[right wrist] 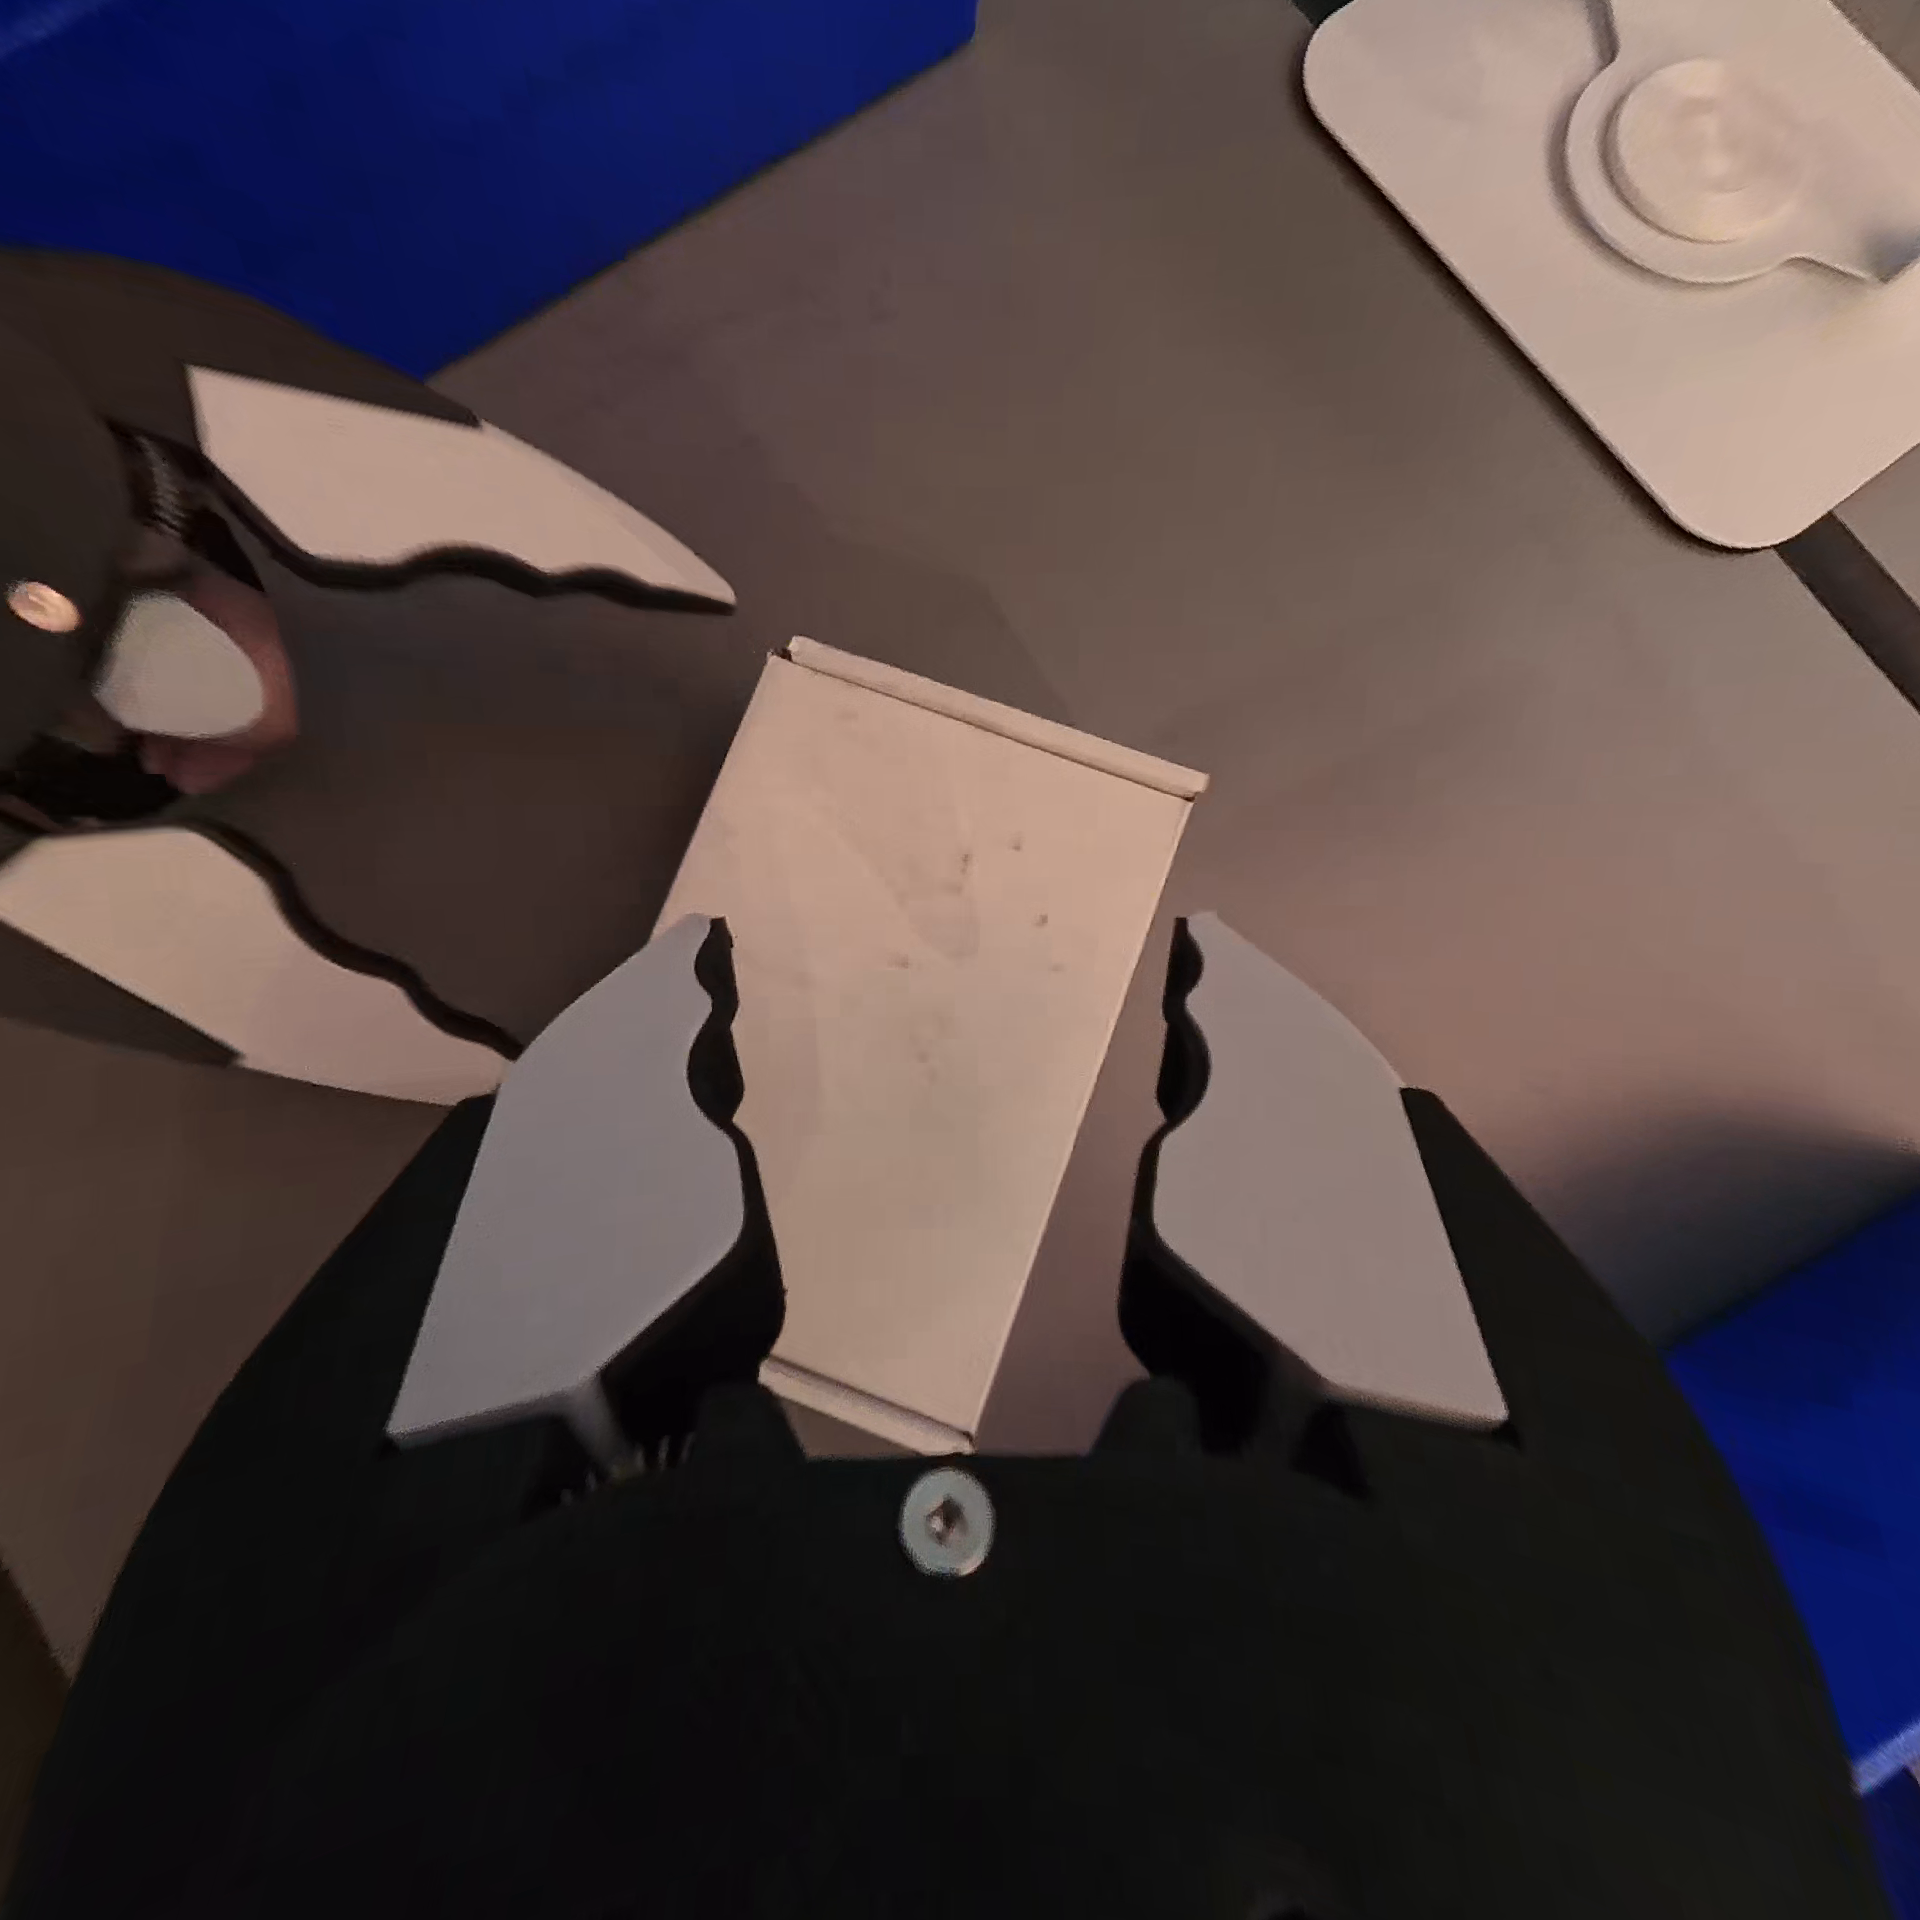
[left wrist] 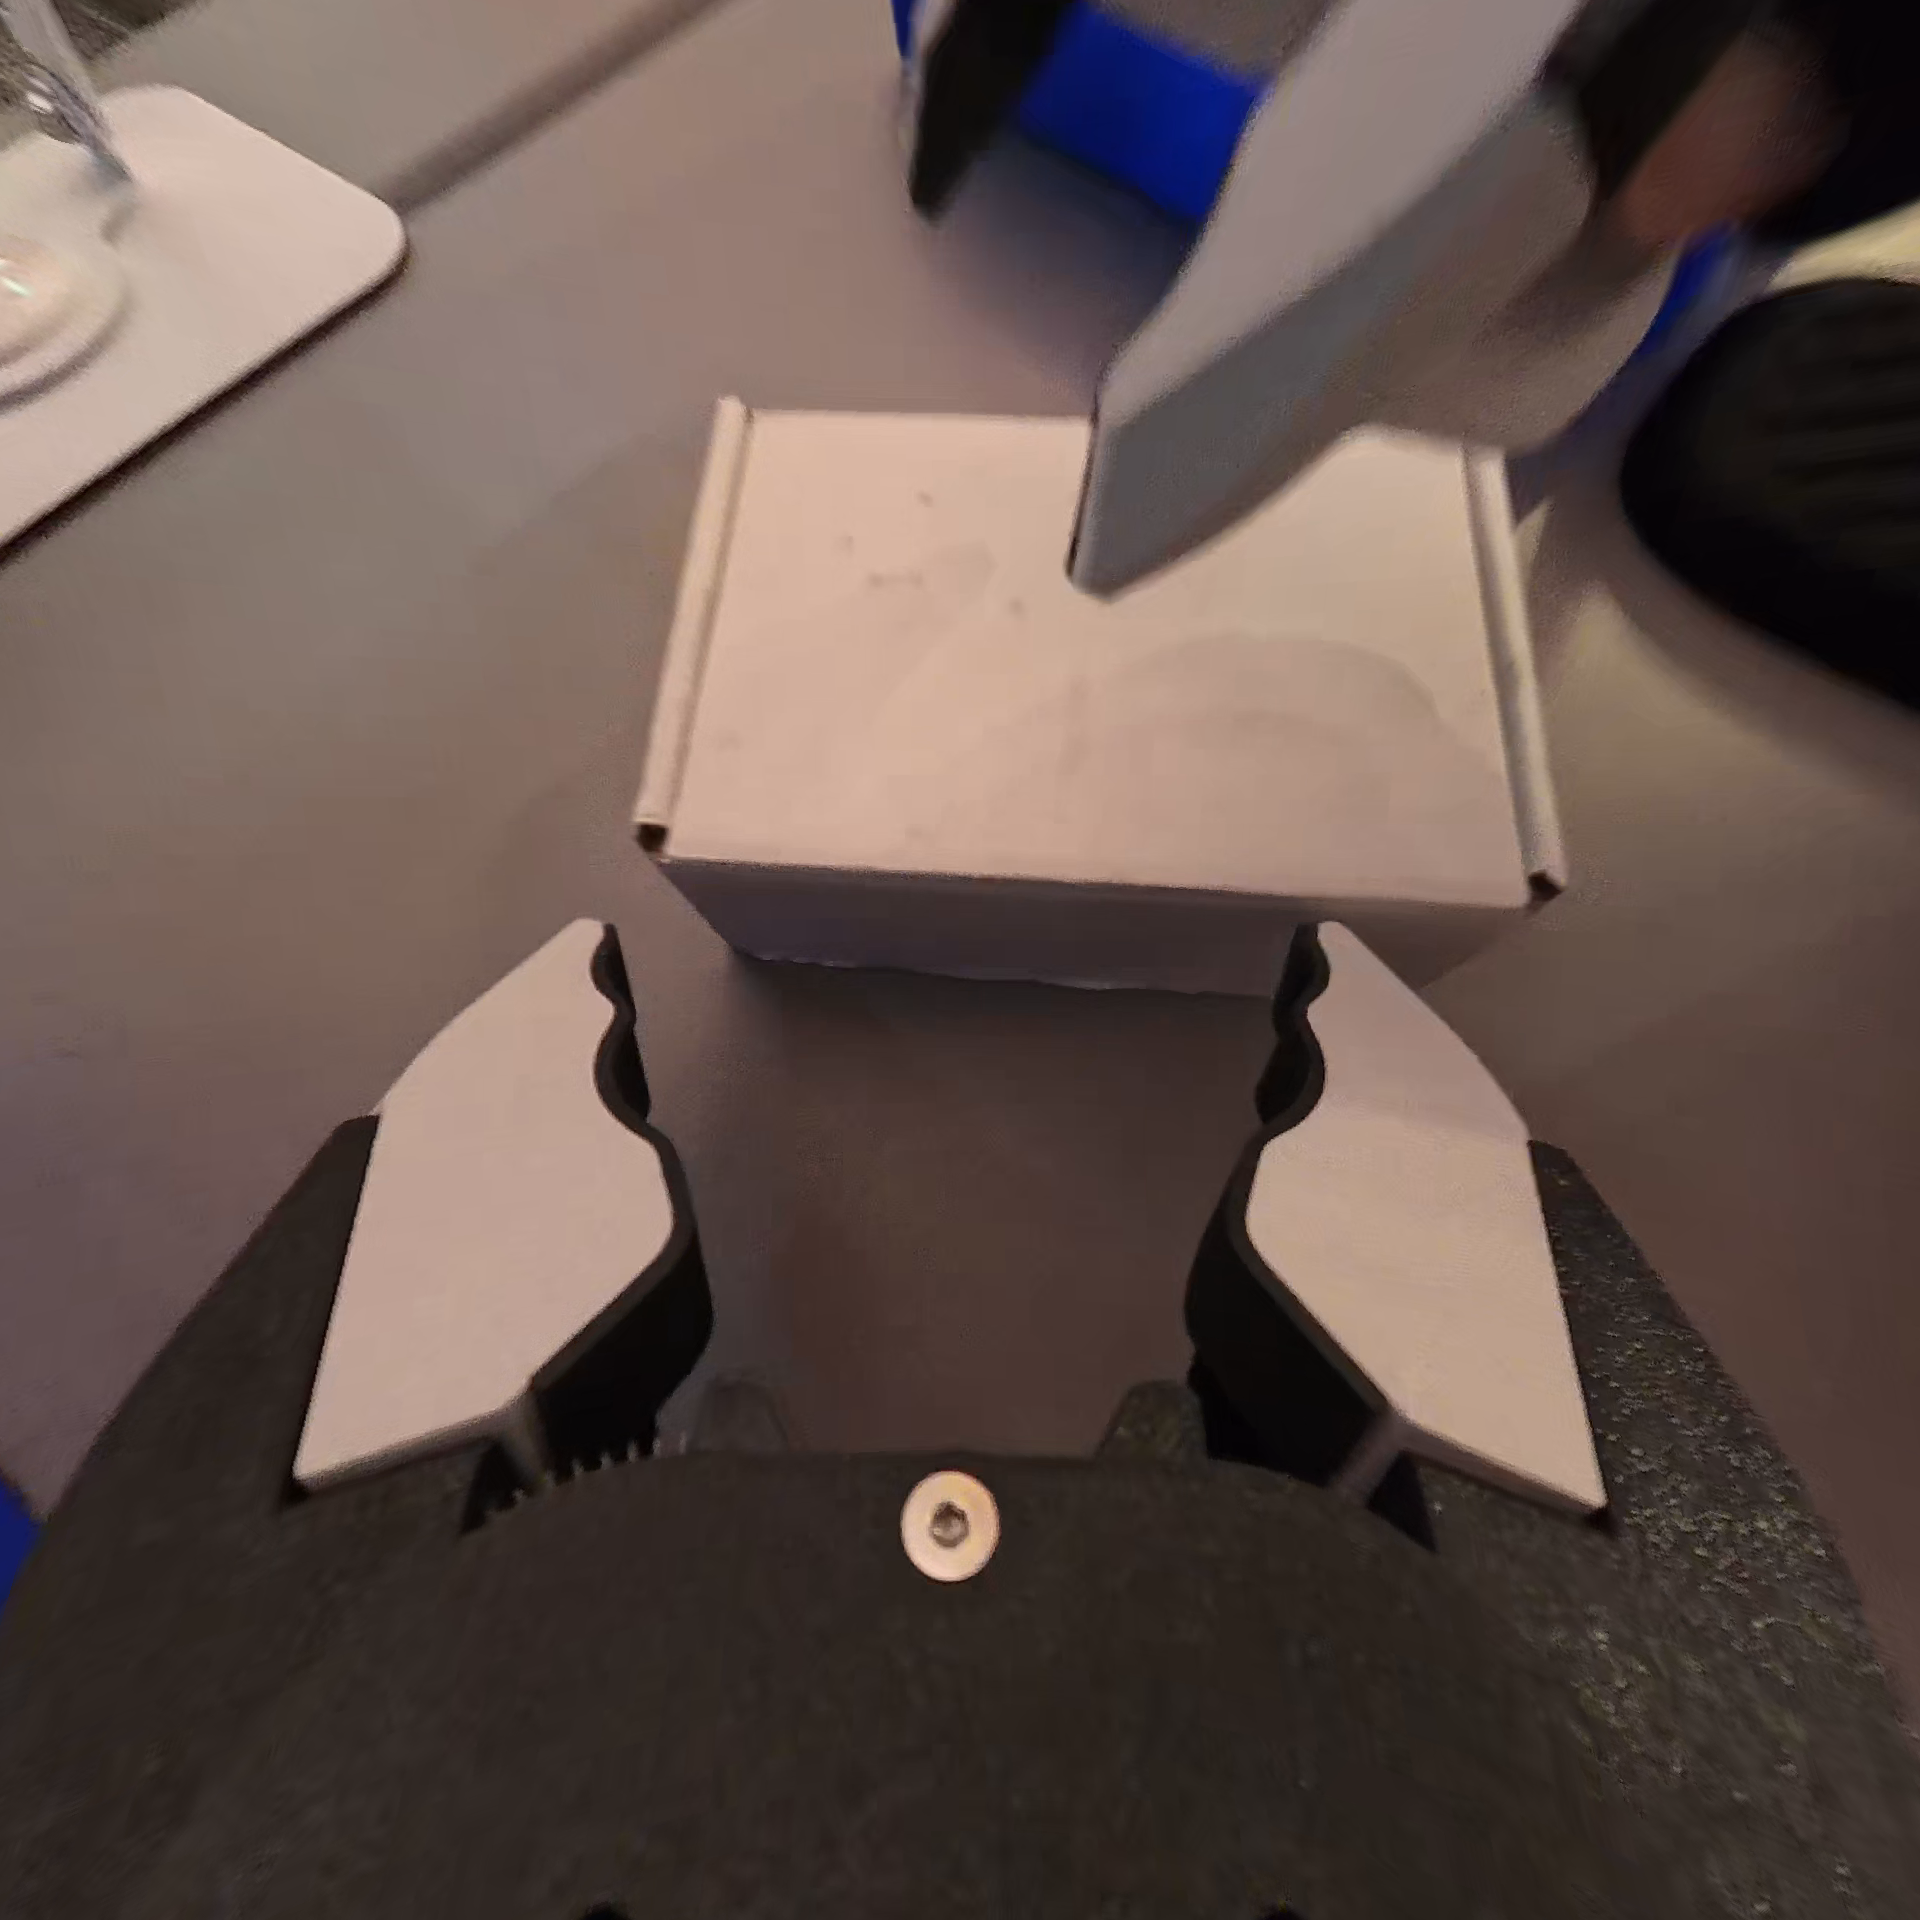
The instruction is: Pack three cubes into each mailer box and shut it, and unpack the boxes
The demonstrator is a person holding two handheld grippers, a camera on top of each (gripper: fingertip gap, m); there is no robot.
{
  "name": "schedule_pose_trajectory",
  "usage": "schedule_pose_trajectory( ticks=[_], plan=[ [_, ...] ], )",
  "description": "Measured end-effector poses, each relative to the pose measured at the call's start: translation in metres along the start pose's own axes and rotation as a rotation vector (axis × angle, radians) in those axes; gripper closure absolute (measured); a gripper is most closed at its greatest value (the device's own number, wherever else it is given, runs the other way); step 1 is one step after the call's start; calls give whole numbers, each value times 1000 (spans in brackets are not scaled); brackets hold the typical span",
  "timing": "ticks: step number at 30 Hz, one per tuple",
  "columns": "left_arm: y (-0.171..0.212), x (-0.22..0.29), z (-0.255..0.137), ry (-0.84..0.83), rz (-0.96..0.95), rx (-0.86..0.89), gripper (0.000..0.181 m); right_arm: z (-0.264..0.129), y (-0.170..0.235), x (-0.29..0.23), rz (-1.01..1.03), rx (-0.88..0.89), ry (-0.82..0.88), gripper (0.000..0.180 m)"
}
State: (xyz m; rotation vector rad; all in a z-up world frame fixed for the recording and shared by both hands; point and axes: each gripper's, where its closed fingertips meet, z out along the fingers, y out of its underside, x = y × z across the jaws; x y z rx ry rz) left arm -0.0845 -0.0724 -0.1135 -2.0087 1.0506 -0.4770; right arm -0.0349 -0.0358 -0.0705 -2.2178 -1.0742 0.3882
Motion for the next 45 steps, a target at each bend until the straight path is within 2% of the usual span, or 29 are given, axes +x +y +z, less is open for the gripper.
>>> schedule_pose_trajectory(
  ticks=[4, 6, 8, 11, 18, 23, 26, 29, 31, 32, 33, 34, 37, 42, 45],
  plan=[
    [-11, 1, -15, 56, -59, 90, 65, -5, -10, -1, -44, 48, 45, 102],
    [-14, 3, -18, 66, -38, 106, 65, -19, -33, -3, -101, 160, 77, 117],
    [-14, 5, -18, 58, 28, 99, 68, -45, -60, 3, -206, 274, 183, 120],
    [-11, 7, -16, 12, 144, 84, 70, -89, -96, 0, -199, 481, 224, 122],
    [-32, 18, -34, 114, 116, 215, 73, -143, -125, 15, -190, 634, 399, 125],
    [-50, 10, -54, 65, 162, 334, 74, -221, -147, 11, -168, 1022, 508, 125],
    [-61, 5, -68, 49, 148, 427, 77, -229, -146, 12, -117, 989, 496, 130],
    [-66, -4, -76, 23, 130, 480, 74, -230, -154, -8, -201, 995, 385, 139],
    [-68, -15, -78, -13, 98, 499, 70, -228, -159, -29, -248, 1026, 226, 147],
    [-69, -19, -80, -19, 81, 514, 68, -223, -163, -32, -197, 1015, 146, 143],
    [-70, -24, -82, -30, 61, 533, 68, -214, -166, -30, -129, 973, 90, 128],
    [-72, -28, -86, -38, 41, 556, 69, -200, -166, -29, -102, 908, 45, 122],
    [-80, -33, -102, -29, 4, 657, 78, -135, -143, -3, -24, 544, 141, 108],
    [-93, -36, -148, -53, -18, 930, 93, -32, -45, -6, 241, -97, 65, 80],
    [-93, -41, -152, -58, -50, 924, 92, -3, 7, -13, 272, -318, 92, 76]
  ],
)
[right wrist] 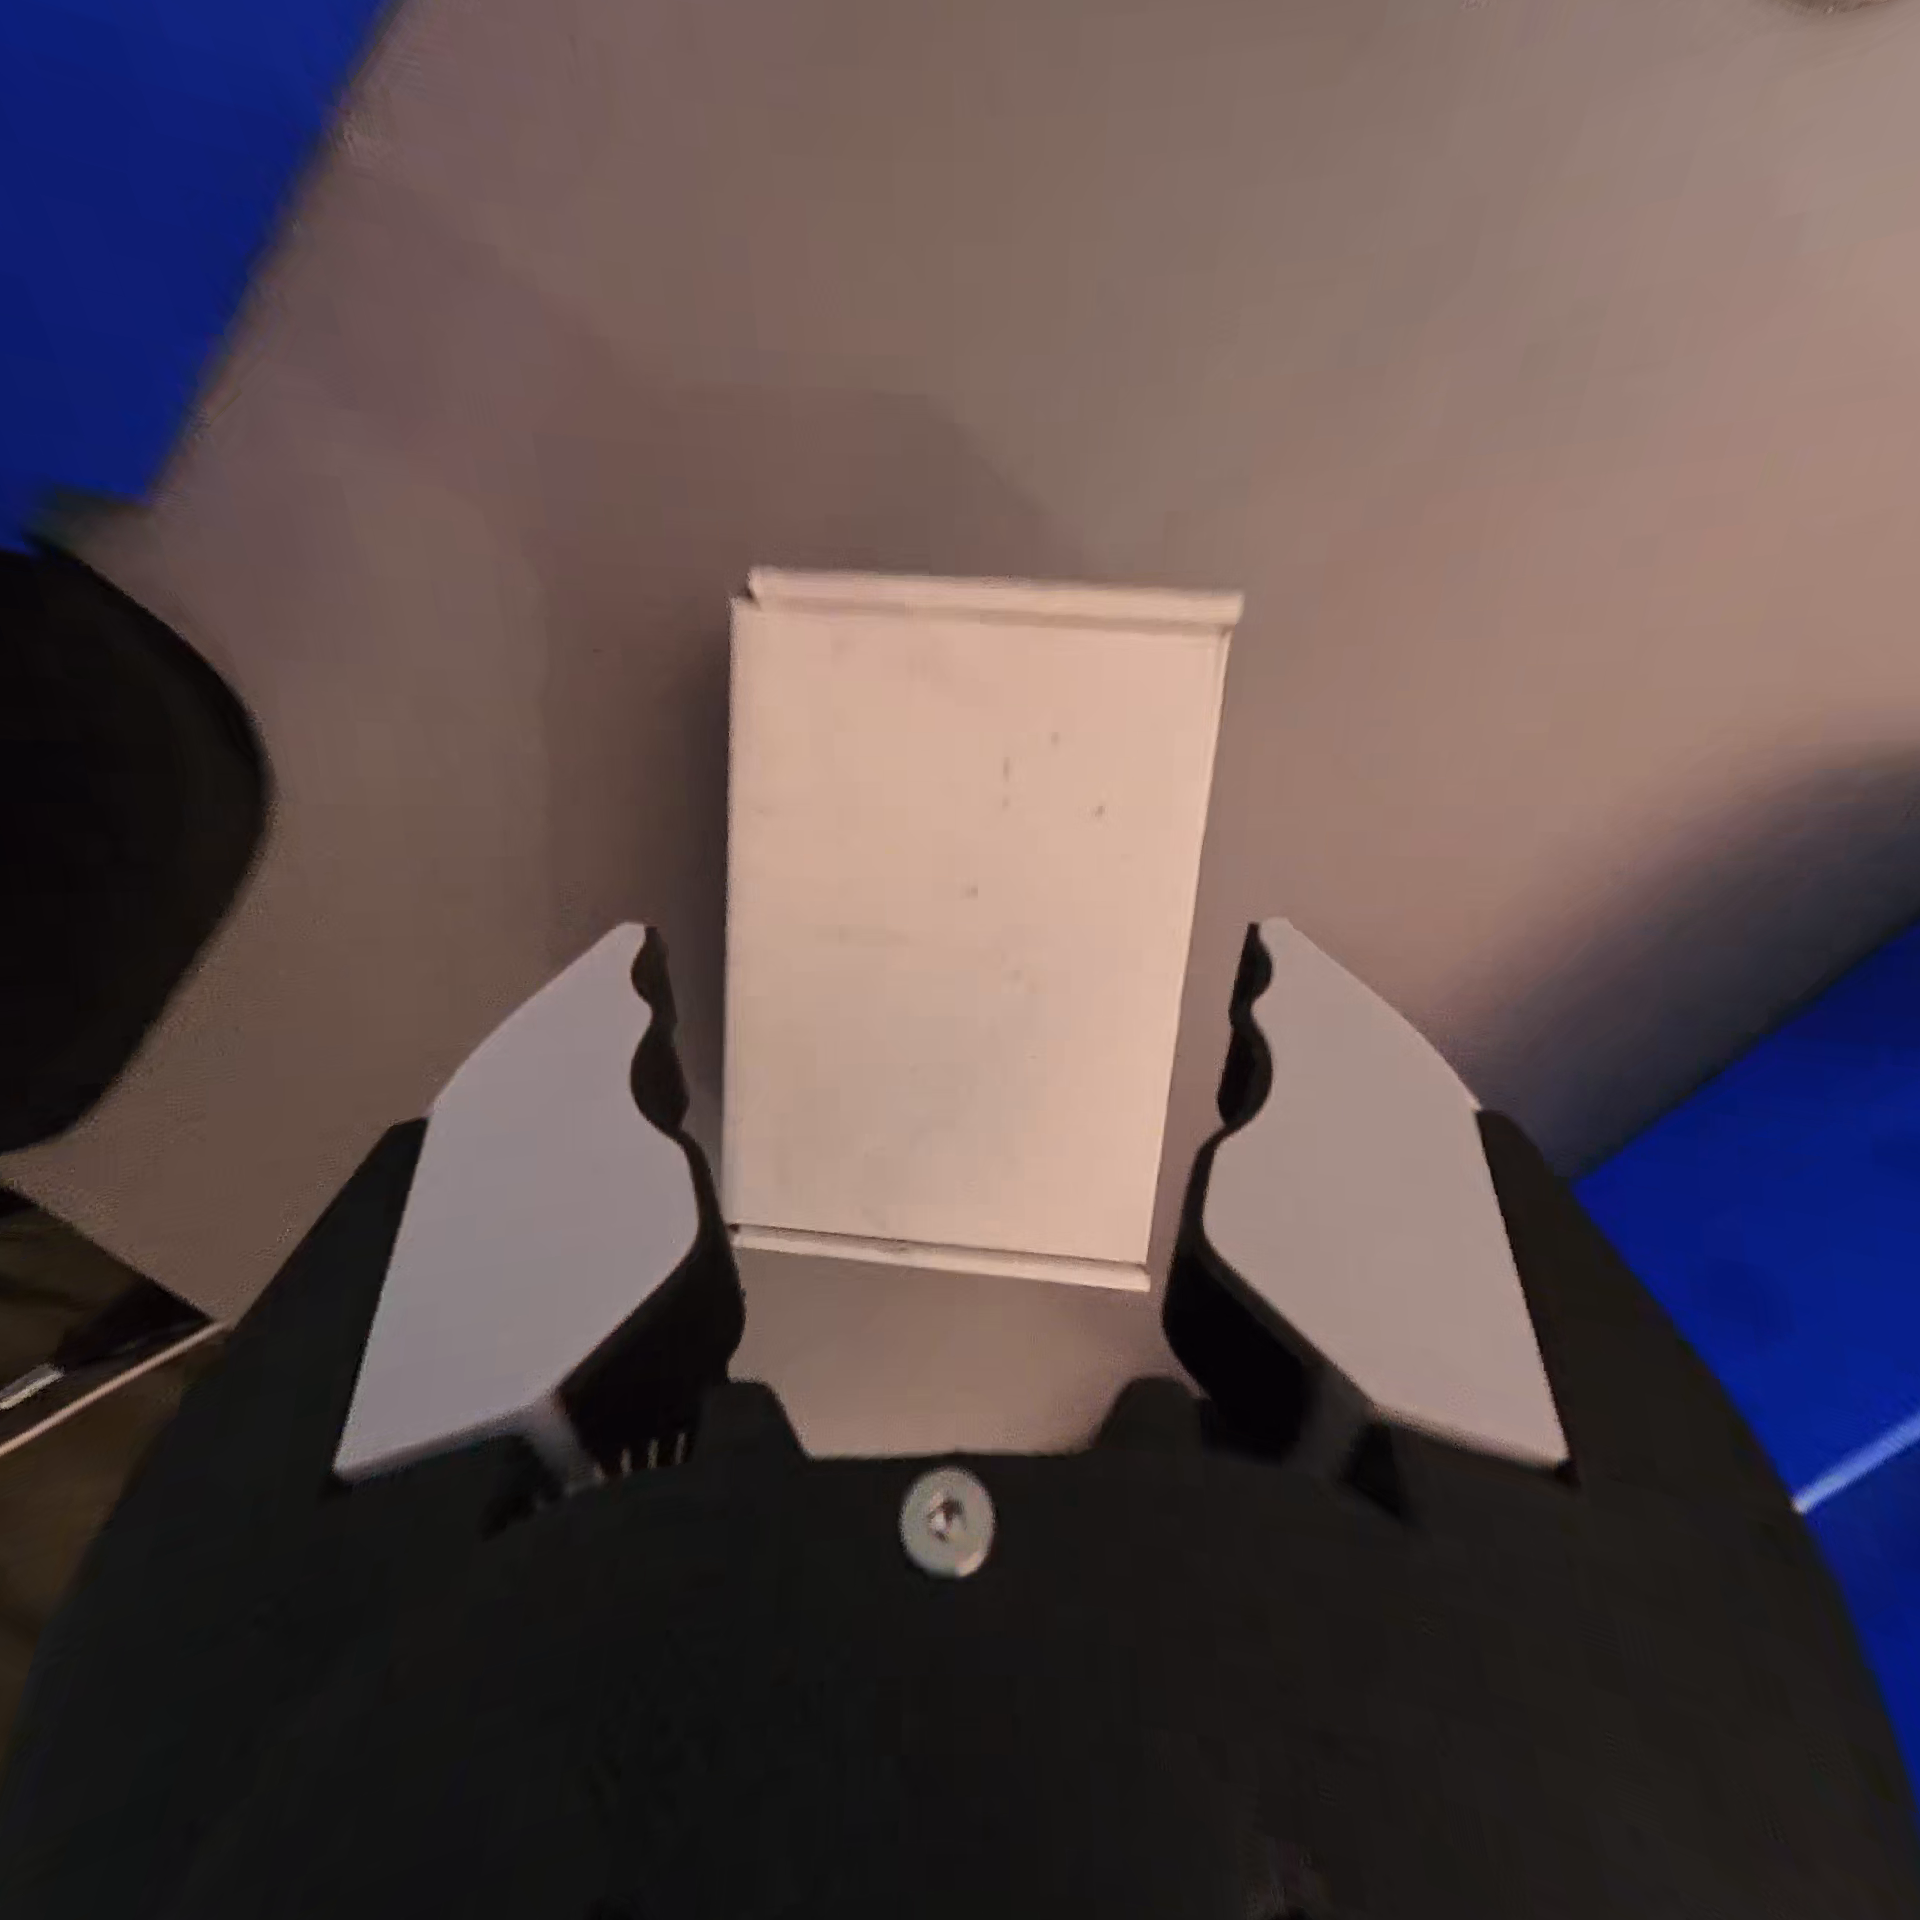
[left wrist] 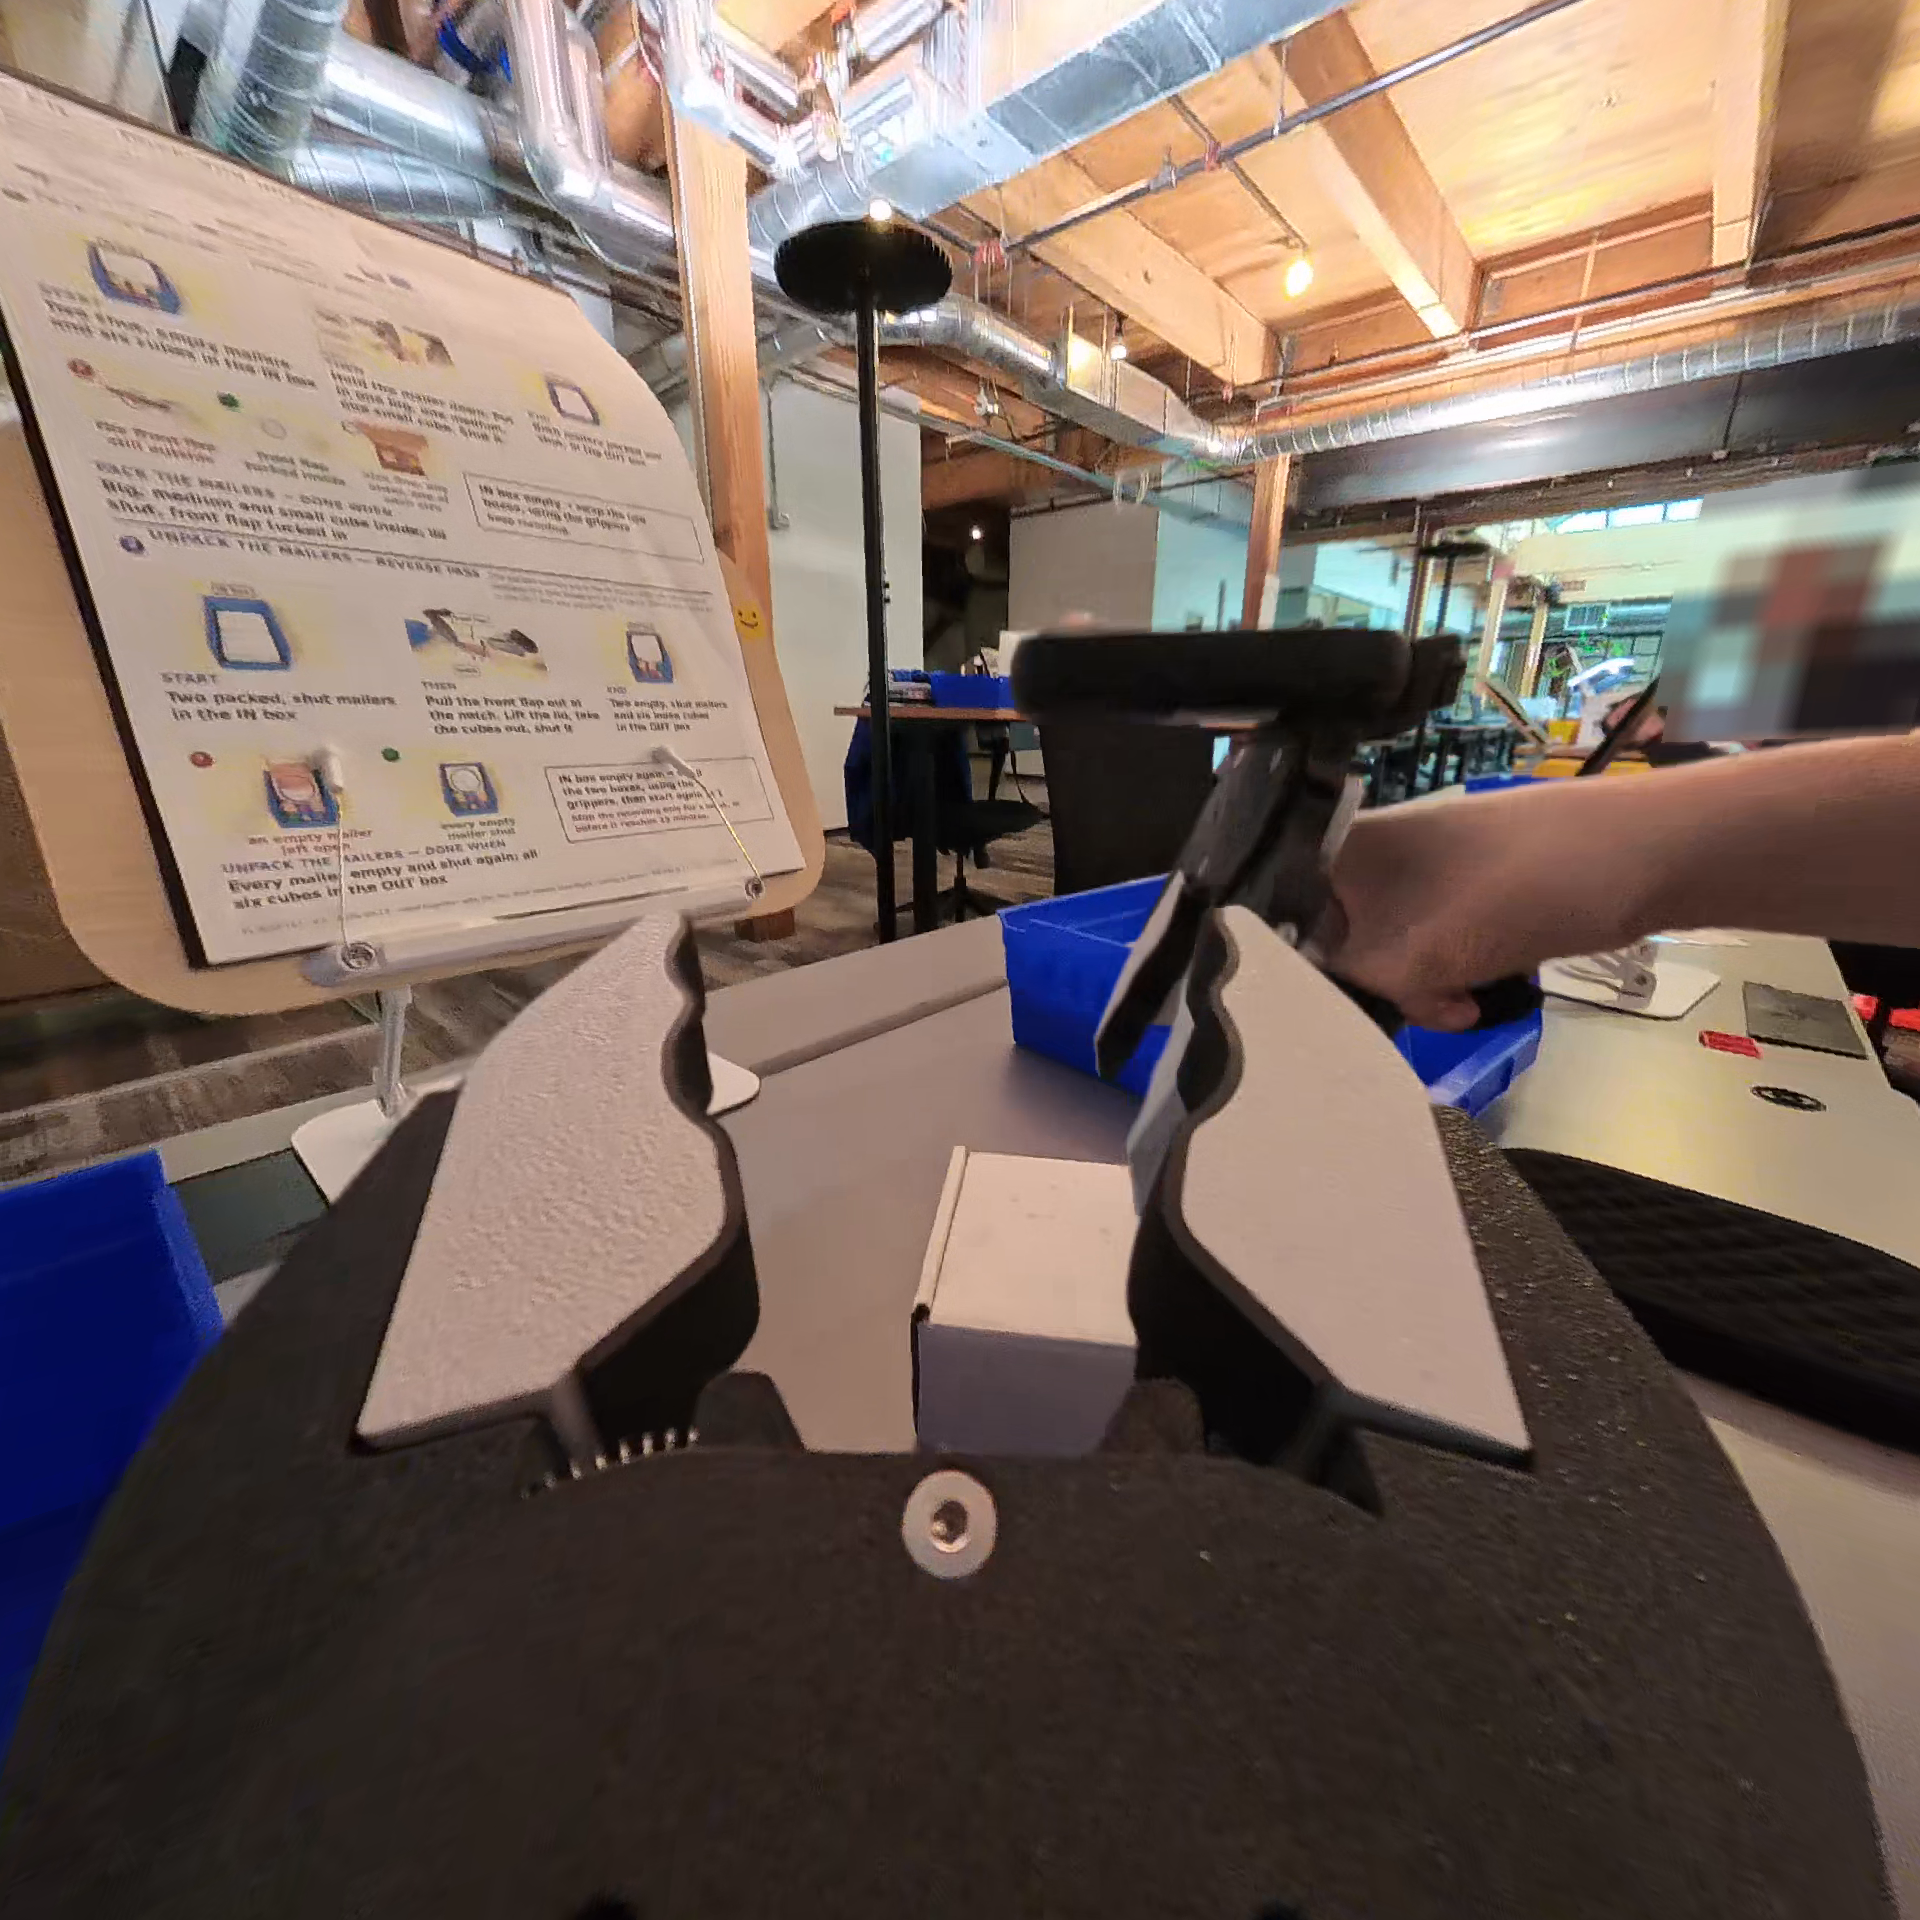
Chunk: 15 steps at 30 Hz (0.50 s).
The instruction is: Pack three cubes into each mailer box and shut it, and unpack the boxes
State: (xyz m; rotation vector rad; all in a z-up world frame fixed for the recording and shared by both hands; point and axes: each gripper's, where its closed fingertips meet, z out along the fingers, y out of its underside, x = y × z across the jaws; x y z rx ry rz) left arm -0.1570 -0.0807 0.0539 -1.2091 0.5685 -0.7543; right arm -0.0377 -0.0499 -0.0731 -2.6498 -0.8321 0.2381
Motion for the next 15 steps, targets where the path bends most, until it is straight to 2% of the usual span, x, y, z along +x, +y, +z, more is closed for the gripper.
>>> schedule_pose_trajectory(
  ticks=[3, 15],
  plan=[
    [7, -1, 3, 5, -34, -27, 90, 20, 19, 1, -20, -122, 60, 69],
    [26, 7, 9, 51, -44, -117, 90, 46, 26, 1, -9, -270, 153, 64]
  ],
)
